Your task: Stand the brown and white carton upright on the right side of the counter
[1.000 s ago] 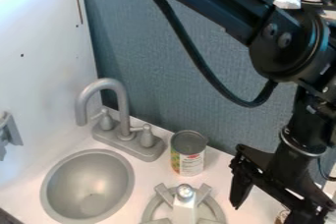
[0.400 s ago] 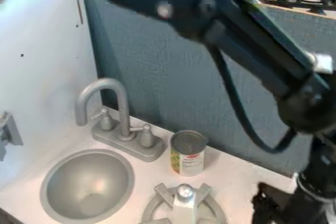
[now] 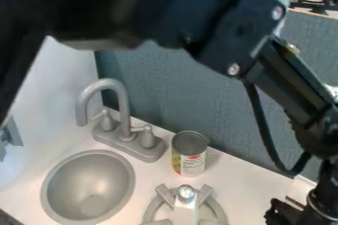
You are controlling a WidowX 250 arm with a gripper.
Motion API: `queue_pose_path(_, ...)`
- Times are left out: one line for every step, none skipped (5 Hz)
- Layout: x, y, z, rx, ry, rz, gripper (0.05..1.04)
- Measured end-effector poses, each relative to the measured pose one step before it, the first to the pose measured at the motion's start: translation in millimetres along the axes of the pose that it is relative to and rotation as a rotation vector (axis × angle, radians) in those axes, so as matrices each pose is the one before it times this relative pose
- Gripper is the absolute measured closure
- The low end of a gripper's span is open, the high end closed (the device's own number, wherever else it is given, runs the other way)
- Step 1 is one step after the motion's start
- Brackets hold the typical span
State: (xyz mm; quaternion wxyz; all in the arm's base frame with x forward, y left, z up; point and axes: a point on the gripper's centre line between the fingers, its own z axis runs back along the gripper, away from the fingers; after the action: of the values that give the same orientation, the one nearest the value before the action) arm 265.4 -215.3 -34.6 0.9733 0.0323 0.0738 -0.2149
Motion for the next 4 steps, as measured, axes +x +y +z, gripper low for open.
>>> queue_pose_path(7.14, -3.55, -8.15, -0.0131, -0.0065, -0.0321, 0.079)
queue_pose_path(3.25, -2.59, -10.04, -0.0147, 0.0105, -0.0082, 0.079)
queue_pose_path(6.79, -4.54, -9.56, -0.0197, 0.0123, -0.0326, 0.079)
queue_pose_path(6.10, -0.57, -7.75, 0.0004, 0.0015, 0.0033, 0.079)
